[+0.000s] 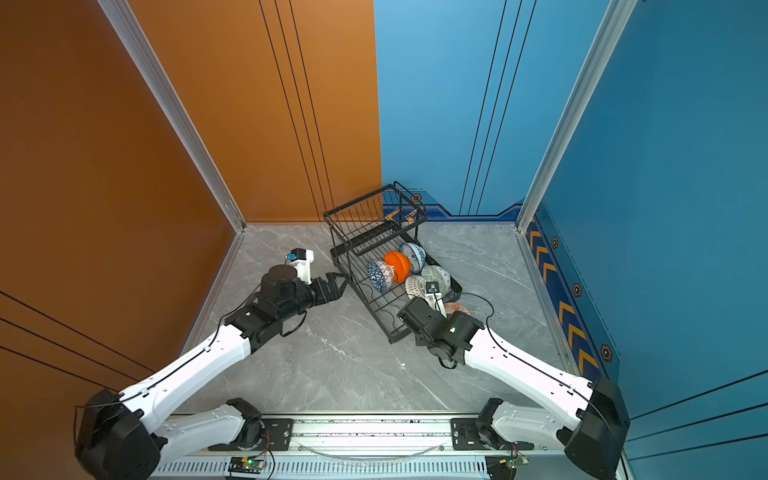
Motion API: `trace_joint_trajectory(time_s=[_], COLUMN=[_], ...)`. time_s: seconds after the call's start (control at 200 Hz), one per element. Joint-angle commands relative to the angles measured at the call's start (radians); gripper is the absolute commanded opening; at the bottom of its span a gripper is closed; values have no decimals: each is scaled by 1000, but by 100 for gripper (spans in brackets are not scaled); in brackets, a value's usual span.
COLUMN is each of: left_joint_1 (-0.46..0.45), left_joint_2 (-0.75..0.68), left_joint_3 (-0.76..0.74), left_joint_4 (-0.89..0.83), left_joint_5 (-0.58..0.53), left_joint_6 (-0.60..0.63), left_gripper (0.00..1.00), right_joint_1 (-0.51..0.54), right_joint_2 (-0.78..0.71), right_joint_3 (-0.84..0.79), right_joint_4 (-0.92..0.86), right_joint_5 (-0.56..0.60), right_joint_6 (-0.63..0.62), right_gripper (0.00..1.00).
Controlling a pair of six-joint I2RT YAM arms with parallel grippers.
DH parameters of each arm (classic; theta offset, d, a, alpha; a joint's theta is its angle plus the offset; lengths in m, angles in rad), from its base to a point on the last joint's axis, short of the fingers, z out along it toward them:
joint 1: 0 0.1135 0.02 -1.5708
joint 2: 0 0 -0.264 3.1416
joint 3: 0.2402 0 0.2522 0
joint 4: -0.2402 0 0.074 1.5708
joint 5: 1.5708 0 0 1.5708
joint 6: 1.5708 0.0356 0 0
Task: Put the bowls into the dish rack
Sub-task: 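Lift the orange-patterned bowl and carry it toward the left gripper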
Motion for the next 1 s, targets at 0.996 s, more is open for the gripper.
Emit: trace_joint_trajectory(time_s=[0.996], left_joint_1=[808], left_joint_2=[-323], left_joint_3=[-288], left_joint_4=[34], left_joint_5=[508], left_joint_6=[-364], left_gripper=[98], right_joint_1=[211], right_joint_2=[1118], right_joint_3=[915], right_joint_4=[105], right_joint_5=[-258], right_joint_6=[-260], right_gripper=[0])
